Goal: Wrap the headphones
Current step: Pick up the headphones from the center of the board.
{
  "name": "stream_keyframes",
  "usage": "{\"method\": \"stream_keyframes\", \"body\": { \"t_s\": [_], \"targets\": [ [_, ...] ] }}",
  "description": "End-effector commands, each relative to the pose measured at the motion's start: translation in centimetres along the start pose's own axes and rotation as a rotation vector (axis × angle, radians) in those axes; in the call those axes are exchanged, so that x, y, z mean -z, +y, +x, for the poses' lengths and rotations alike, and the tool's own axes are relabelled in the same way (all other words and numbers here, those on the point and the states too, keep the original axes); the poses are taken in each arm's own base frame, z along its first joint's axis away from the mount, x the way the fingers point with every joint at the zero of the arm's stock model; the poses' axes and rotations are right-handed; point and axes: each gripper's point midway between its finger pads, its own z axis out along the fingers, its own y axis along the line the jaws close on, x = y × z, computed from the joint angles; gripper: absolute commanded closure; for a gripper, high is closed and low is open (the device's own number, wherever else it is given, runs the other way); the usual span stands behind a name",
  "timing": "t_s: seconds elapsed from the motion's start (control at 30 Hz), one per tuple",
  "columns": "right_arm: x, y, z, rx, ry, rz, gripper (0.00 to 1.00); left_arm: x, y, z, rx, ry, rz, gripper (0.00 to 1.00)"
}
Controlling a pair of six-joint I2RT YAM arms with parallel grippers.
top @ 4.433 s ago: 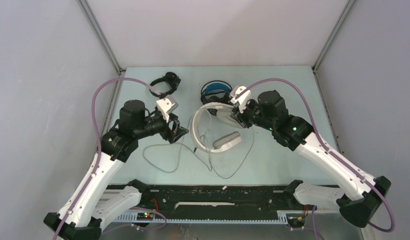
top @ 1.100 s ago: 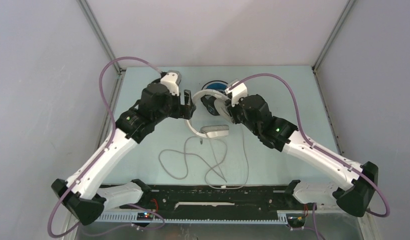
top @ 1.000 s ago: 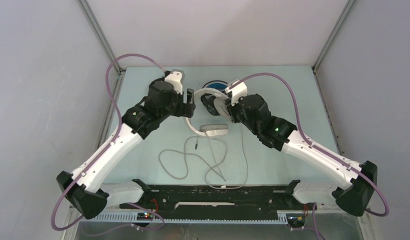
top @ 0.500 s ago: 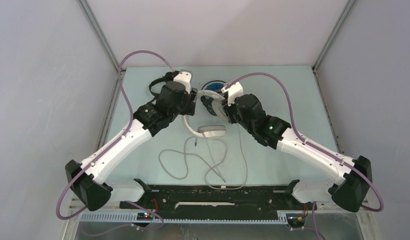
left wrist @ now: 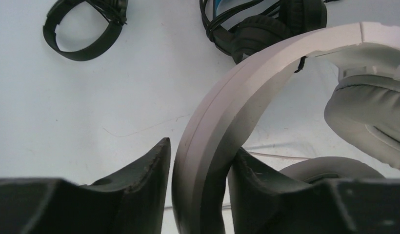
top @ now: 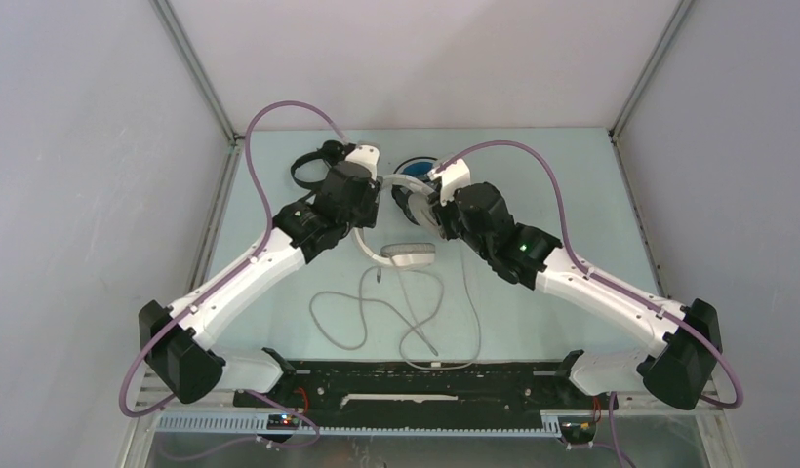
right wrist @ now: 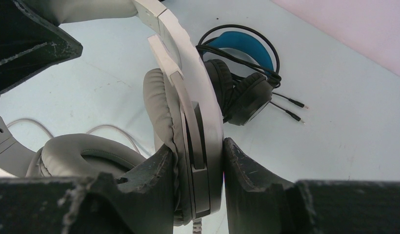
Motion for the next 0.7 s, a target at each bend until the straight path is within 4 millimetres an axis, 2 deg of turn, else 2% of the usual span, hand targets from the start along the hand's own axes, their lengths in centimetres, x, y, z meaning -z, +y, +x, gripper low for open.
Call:
{"method": "stream_keyframes", "body": {
  "t_s": [0.0, 0.07, 0.13, 0.33, 0.43, 0.53, 0.67],
  "targets": [
    [0.6, 0.3, -6.3, -0.093, -0.186, -0.013, 0.88, -0.3, 0.5, 0.6, -0.006, 0.002, -0.035, 0.57],
    [0.4, 0.3, -5.9, -0.089, -0.174, -0.012, 0.88, -0.2, 0.8, 0.7, -0.012, 0.002, -0.044, 0.65],
    [0.1, 0.6, -5.6, -0.085, -0.164, -0.021, 0.87, 0.0, 1.1, 0.8, -0.015, 0.001, -0.053, 0.78],
    [-0.5, 1.6, -5.3, -0.02, -0.158, -0.077, 0.72, 1.3, 1.3, -0.4, 0.017, -0.038, 0.006, 0.99],
    [0.2, 1.4, -5.8, 0.011, -0.171, -0.105, 0.6, 2.2, 2.3, -1.3, 0.03, -0.067, 0.009, 1.0],
    [2.0, 1.8, -6.5, 0.012, -0.193, -0.196, 0.43, 3.2, 3.5, -2.4, 0.041, -0.103, -0.01, 1.0],
    [4.4, 2.1, -7.2, -0.008, -0.208, -0.259, 0.31, 4.1, 5.4, -4.1, 0.085, -0.156, -0.055, 1.0]
  ]
}}
